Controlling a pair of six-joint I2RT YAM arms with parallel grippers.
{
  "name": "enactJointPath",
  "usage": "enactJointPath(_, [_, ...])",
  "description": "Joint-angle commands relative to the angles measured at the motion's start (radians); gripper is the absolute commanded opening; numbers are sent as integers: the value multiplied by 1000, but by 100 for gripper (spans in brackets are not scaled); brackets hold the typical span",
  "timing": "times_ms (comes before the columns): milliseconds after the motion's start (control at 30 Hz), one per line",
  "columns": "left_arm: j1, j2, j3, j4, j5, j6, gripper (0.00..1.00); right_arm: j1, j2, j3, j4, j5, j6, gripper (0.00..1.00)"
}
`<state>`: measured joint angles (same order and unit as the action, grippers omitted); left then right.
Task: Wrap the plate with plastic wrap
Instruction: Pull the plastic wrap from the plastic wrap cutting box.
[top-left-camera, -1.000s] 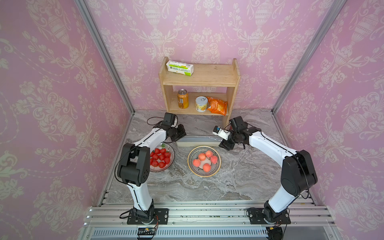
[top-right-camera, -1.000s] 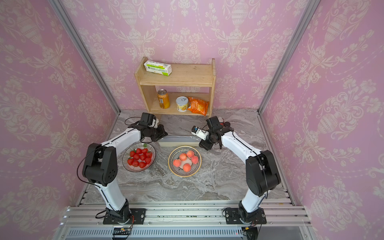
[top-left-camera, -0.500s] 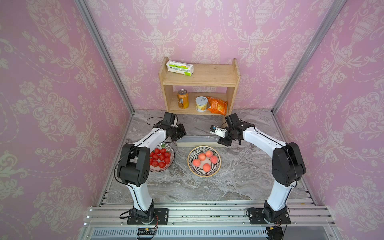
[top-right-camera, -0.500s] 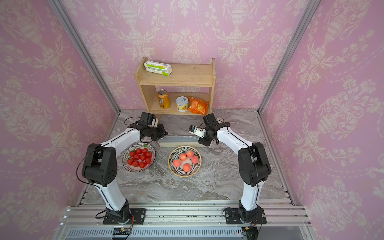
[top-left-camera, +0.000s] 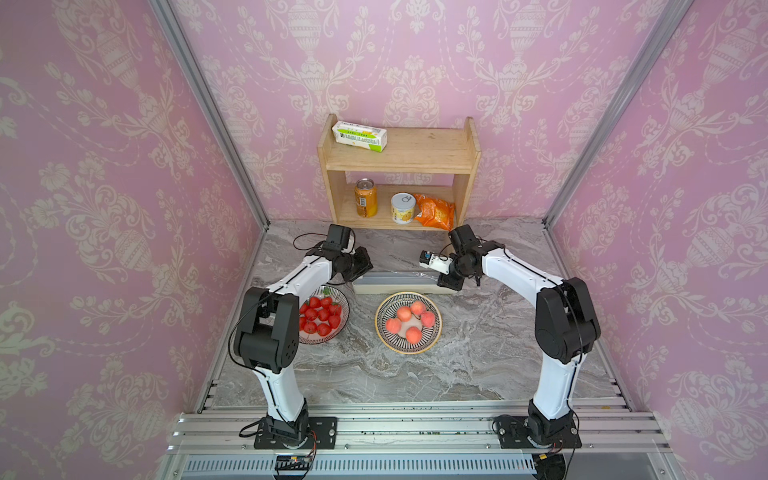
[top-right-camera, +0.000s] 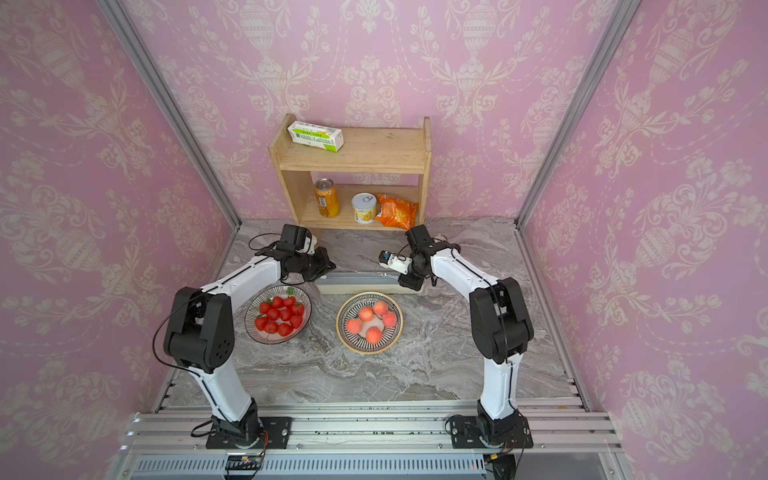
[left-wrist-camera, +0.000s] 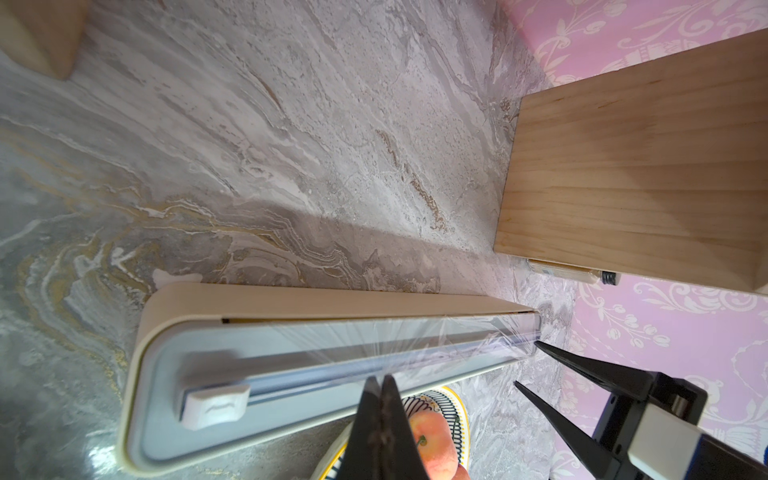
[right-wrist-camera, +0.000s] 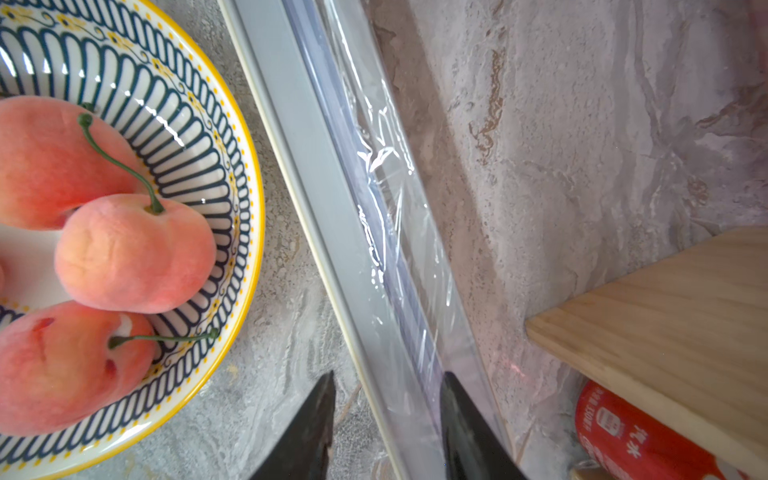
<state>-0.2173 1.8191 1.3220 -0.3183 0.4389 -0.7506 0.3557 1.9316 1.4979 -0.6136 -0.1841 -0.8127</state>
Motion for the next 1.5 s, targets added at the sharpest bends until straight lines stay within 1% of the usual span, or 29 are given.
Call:
enactJointPath(0, [9, -38, 27, 5, 9, -5, 0, -11, 17, 30, -40, -3, -14, 41])
enactJointPath(100, [10, -38, 29, 4, 8, -3, 0, -15, 30, 46, -54, 7, -11, 35])
enactJointPath(200, [9, -37, 32, 0, 6, 0, 0, -21, 38, 56, -61, -2, -5, 33])
enactJointPath(333, [9, -38, 33, -4, 4, 0, 0, -25, 48, 67, -66, -11, 0, 32])
enactJointPath(633, [9, -38, 36, -4, 3, 0, 0, -26, 70, 76, -83, -23, 1, 32])
enactJointPath(733, [9, -38, 35, -4, 4, 0, 0, -27, 77, 77, -90, -27, 1, 30])
enactJointPath(833, [9, -40, 34, -4, 3, 2, 0, -27, 88, 85, -105, -31, 4, 21])
enactJointPath(867, [9, -41, 33, -4, 3, 2, 0, -27, 89, 87, -107, -31, 7, 16])
enactJointPath(1000, [9, -46, 33, -5, 2, 3, 0, -26, 47, 74, -80, -42, 17, 1])
enactJointPath(1200, [9, -67, 34, -9, 1, 5, 0, -27, -57, 46, -30, -56, 12, 0])
enactJointPath(1333, [10, -77, 34, -7, 13, -1, 0, -27, -88, 50, -36, -73, 10, 0])
enactJointPath(1467, [13, -89, 32, -7, 15, -1, 0, -27, -106, 42, -42, -54, 1, 0])
